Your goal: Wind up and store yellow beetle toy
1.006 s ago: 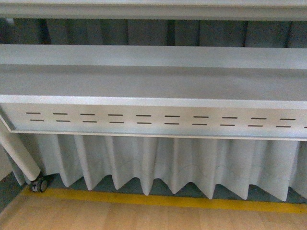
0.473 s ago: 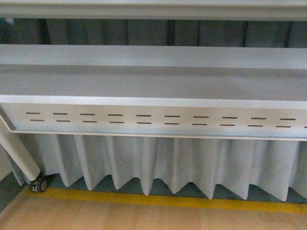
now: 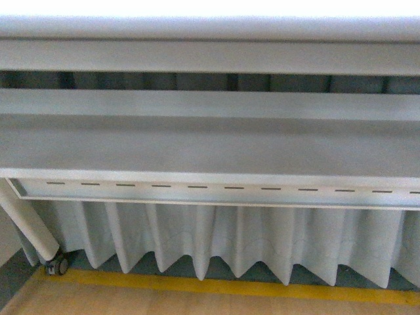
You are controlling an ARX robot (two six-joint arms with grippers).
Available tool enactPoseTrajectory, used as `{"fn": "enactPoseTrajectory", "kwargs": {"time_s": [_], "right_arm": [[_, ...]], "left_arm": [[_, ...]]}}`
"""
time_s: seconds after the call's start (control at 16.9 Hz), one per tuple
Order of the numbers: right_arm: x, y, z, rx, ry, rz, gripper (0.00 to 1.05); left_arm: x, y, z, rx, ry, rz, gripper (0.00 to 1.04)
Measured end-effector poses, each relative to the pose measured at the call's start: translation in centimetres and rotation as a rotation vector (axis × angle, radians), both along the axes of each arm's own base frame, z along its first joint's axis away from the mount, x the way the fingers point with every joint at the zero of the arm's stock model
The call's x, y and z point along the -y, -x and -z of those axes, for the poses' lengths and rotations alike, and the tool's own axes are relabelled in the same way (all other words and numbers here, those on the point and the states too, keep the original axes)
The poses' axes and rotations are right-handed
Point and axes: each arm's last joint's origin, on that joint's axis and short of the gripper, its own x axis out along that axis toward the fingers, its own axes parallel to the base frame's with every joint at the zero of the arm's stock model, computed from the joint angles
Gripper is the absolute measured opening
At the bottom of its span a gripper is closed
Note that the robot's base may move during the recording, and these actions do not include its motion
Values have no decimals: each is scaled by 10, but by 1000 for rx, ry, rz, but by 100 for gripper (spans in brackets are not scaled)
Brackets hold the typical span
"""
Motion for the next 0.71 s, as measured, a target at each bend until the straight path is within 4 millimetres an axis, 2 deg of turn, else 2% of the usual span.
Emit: {"fn": "enactPoseTrajectory", "kwargs": {"time_s": [0.71], "right_arm": [[0,0,0,1,-1,1,98]], "left_arm": [[0,0,0,0,2,0,98]]}}
